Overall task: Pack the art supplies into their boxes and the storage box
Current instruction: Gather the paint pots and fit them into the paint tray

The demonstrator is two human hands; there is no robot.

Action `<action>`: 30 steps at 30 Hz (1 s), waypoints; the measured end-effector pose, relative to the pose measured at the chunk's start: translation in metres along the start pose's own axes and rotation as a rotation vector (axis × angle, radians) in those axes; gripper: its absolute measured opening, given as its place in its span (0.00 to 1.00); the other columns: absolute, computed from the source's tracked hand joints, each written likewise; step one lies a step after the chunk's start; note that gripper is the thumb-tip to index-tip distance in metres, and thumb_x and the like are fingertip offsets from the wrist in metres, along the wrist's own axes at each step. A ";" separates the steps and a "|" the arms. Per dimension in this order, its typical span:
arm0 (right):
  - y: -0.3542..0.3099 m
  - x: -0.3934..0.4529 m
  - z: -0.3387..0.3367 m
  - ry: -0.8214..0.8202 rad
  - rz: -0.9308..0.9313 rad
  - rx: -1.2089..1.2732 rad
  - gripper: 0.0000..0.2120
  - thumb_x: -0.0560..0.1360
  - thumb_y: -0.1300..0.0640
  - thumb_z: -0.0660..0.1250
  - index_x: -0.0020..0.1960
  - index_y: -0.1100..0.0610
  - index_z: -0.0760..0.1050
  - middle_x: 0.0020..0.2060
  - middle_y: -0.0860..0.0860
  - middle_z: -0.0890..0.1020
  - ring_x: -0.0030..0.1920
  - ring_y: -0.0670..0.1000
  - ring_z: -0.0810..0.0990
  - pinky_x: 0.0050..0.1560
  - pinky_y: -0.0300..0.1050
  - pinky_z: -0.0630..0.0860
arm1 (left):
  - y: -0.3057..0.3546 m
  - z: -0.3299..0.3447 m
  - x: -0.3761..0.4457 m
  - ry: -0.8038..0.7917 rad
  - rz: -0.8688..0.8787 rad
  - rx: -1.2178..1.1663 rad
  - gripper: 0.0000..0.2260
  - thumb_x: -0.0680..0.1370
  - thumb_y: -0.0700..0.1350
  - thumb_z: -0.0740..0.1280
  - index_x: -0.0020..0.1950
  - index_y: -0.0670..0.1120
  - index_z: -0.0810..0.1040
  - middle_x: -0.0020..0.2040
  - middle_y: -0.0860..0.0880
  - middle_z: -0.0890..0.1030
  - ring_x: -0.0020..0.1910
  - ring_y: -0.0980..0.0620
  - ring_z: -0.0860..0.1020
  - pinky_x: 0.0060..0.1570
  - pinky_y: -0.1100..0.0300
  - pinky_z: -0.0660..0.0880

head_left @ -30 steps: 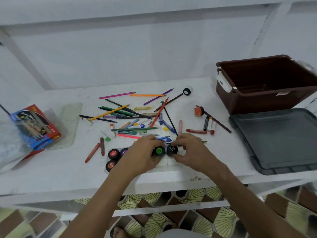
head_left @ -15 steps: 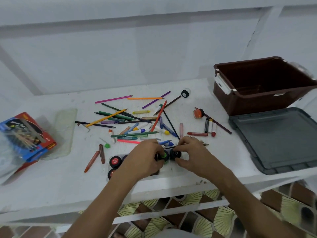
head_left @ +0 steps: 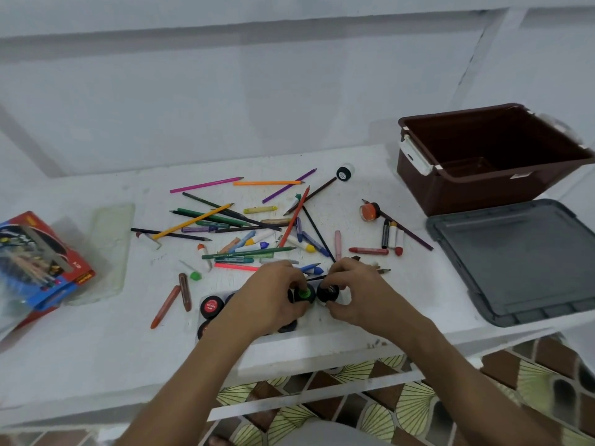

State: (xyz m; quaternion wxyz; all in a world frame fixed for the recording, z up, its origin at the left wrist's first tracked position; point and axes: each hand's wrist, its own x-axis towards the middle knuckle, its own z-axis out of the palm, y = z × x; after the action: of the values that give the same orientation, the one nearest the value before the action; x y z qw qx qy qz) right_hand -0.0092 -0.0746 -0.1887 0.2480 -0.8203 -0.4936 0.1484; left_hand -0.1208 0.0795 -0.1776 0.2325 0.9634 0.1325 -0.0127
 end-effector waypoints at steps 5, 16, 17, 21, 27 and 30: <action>0.003 0.007 0.001 -0.065 -0.015 -0.028 0.18 0.71 0.57 0.72 0.61 0.51 0.78 0.52 0.46 0.73 0.51 0.43 0.67 0.52 0.35 0.64 | -0.001 0.001 0.002 -0.023 -0.012 0.006 0.14 0.72 0.51 0.72 0.56 0.53 0.81 0.50 0.53 0.75 0.48 0.53 0.74 0.48 0.59 0.75; 0.046 0.023 -0.036 0.188 0.085 0.208 0.13 0.71 0.56 0.73 0.55 0.52 0.79 0.50 0.45 0.78 0.45 0.40 0.77 0.41 0.30 0.73 | -0.006 -0.028 0.062 0.047 -0.046 -0.160 0.08 0.74 0.52 0.70 0.52 0.52 0.80 0.46 0.56 0.77 0.39 0.61 0.74 0.35 0.70 0.66; 0.052 0.028 -0.042 0.221 0.119 0.201 0.13 0.71 0.56 0.73 0.55 0.52 0.79 0.50 0.45 0.78 0.45 0.40 0.77 0.40 0.30 0.72 | -0.005 -0.030 0.078 0.054 -0.041 -0.160 0.09 0.74 0.51 0.70 0.53 0.51 0.80 0.48 0.54 0.77 0.39 0.61 0.74 0.35 0.70 0.67; 0.078 0.055 -0.064 0.319 0.224 0.093 0.17 0.70 0.57 0.73 0.59 0.55 0.78 0.50 0.48 0.77 0.43 0.43 0.75 0.42 0.30 0.69 | 0.006 -0.037 0.146 0.085 -0.023 -0.138 0.14 0.76 0.51 0.68 0.60 0.48 0.77 0.50 0.52 0.75 0.45 0.55 0.75 0.42 0.65 0.69; 0.095 0.090 -0.076 0.170 0.327 -0.027 0.28 0.70 0.52 0.74 0.68 0.55 0.71 0.60 0.54 0.73 0.55 0.52 0.75 0.56 0.41 0.71 | 0.017 -0.041 0.242 0.086 -0.002 -0.038 0.22 0.76 0.50 0.67 0.68 0.45 0.72 0.62 0.43 0.74 0.60 0.46 0.73 0.51 0.60 0.67; 0.101 0.102 -0.078 0.046 0.375 -0.057 0.32 0.70 0.50 0.73 0.70 0.56 0.67 0.62 0.55 0.71 0.60 0.54 0.73 0.61 0.45 0.71 | 0.013 -0.034 0.275 0.062 -0.062 -0.015 0.25 0.76 0.51 0.67 0.71 0.44 0.68 0.68 0.43 0.70 0.64 0.45 0.71 0.54 0.58 0.67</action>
State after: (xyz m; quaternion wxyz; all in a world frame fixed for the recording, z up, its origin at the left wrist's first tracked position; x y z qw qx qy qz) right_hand 0.1511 -0.0446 -0.1794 0.2037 -0.9078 -0.3303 0.1592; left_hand 0.1469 0.1525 -0.1649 0.2348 0.9571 0.1694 0.0109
